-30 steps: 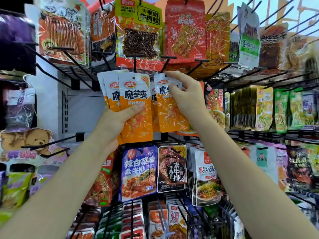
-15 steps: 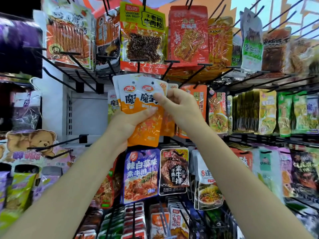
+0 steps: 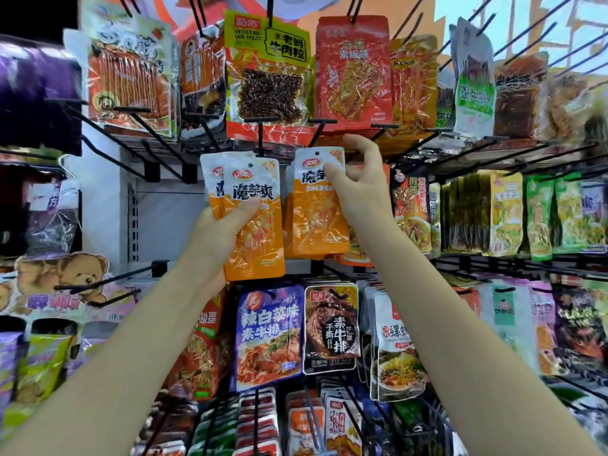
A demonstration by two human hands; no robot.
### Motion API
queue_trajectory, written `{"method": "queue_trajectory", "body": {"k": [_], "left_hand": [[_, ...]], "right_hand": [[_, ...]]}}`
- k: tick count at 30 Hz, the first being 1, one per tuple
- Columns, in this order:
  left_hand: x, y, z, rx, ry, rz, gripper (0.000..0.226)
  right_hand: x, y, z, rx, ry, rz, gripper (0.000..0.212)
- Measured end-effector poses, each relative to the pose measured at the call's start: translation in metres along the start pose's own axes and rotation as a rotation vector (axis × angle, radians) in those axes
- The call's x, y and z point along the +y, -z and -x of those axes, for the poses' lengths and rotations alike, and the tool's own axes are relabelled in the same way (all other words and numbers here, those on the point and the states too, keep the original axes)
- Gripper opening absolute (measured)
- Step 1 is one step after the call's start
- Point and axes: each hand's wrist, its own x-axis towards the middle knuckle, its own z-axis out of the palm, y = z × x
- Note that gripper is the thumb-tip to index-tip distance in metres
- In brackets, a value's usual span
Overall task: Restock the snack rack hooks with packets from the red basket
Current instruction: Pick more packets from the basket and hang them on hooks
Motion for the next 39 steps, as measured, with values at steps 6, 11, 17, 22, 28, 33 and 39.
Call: {"method": "queue_trajectory", "body": {"k": [6,11,17,22,28,33,39], "left_hand": [[0.003,0.002,0.007,0.008,-0.046,0.010,0.054],[0.001,-0.002,0.009,-0.063,-0.088,0.006,0.047],[-0.004,-0.012,0.007,-0.105,-0.092,-0.035,0.045],[-0.008,-0.012,0.000,0.044,0.028,-0.065,0.064],[-0.007,0.004,-0.002,0.057,-0.092,-0.071,0.016],[-0.005,0.000,-0.002,0.050,-0.125,-0.046,0.015],[-0.003,-0.002,-0.003,0.049,-0.121,-0.006,0.009]], "right_hand": [[0.012,0.004,-0.006,-0.011,0.050,0.169,0.025],[0.015,-0.003,-0.002,0.007,0.178,0.569,0.024],[-0.001,-0.010,0.023,-0.183,-0.035,0.170,0.031],[0.008,-0.008,0.021,-0.185,-0.203,-0.040,0.012],[0.001,-0.008,-0.001,-0.062,-0.257,-0.052,0.018],[0.000,-0.015,-0.014,0.009,-0.252,-0.011,0.028],[0.002,-0.013,-0.017,0.053,-0.216,0.054,0.033]]}}
